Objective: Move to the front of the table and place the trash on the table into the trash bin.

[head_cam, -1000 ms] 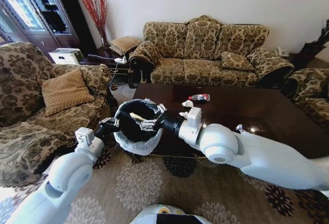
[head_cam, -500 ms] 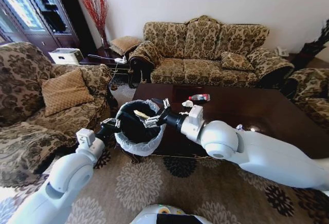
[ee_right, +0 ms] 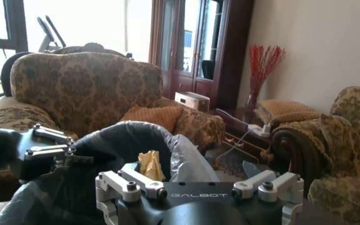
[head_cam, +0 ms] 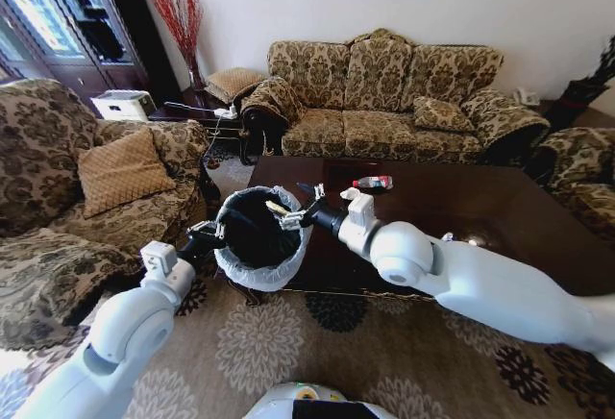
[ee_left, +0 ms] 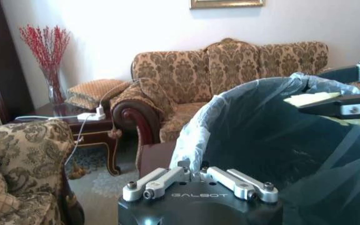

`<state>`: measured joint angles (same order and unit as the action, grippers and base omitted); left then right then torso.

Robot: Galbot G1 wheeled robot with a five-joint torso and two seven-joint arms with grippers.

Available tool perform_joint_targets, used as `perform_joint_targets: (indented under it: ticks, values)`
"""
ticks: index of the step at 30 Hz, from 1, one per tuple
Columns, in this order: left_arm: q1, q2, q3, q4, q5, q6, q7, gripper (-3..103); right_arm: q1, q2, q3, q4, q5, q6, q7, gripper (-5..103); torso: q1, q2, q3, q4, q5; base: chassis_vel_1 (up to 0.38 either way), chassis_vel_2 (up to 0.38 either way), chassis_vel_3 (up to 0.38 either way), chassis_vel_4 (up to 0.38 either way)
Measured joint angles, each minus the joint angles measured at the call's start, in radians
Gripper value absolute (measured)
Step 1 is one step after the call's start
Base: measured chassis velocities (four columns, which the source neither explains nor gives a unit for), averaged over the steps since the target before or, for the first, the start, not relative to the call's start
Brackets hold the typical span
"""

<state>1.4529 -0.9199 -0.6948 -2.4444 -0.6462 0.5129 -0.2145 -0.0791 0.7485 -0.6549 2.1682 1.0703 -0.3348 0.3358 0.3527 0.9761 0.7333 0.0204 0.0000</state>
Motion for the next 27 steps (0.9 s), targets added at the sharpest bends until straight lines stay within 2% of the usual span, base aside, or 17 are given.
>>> perform_joint_targets:
  ticks: [19, 27]
  values:
    - [0.024, -0.035, -0.003, -0.014, 0.033, -0.002, 0.018, 1, -0.001, 0.009, 0.039, -0.019, 0.026, 0.043, 0.019, 100, 0.0, 0.0, 0.0, 0.0, 0.0, 0.0, 0.0, 0.0, 0.0]
    - [0.027, -0.037, 0.008, 0.013, 0.046, -0.001, 0.029, 1, -0.008, -0.01, 0.105, 0.033, 0.095, 0.07, 0.02, 100, 0.0, 0.0, 0.0, 0.0, 0.0, 0.0, 0.0, 0.0, 0.0]
